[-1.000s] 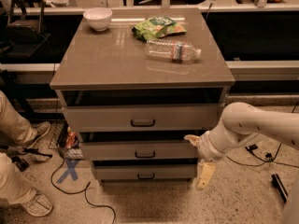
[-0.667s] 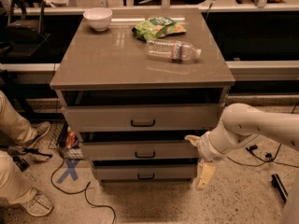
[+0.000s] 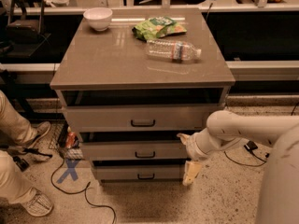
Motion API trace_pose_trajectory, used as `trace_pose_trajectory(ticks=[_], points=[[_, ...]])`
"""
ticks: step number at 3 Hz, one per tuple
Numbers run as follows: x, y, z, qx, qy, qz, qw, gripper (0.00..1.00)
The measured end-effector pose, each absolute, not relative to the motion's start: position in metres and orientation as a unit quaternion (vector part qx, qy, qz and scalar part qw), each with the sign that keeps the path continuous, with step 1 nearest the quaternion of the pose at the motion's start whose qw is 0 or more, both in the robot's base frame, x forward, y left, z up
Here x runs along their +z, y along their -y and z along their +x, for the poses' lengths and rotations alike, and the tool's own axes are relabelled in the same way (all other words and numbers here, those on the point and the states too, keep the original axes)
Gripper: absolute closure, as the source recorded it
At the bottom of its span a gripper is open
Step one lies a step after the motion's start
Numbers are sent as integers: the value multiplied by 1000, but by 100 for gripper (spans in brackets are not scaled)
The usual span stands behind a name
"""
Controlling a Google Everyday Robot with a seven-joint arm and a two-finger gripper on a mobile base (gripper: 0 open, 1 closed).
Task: Open middle drawer
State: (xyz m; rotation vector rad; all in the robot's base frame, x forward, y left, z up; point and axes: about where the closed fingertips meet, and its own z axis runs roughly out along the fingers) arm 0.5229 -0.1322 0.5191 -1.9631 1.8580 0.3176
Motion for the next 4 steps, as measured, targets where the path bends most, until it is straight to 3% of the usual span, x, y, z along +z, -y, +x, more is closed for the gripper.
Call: trace_pose_trajectory(ticks=[4], points=[[458,86,585,120,-684,-695,187,0]])
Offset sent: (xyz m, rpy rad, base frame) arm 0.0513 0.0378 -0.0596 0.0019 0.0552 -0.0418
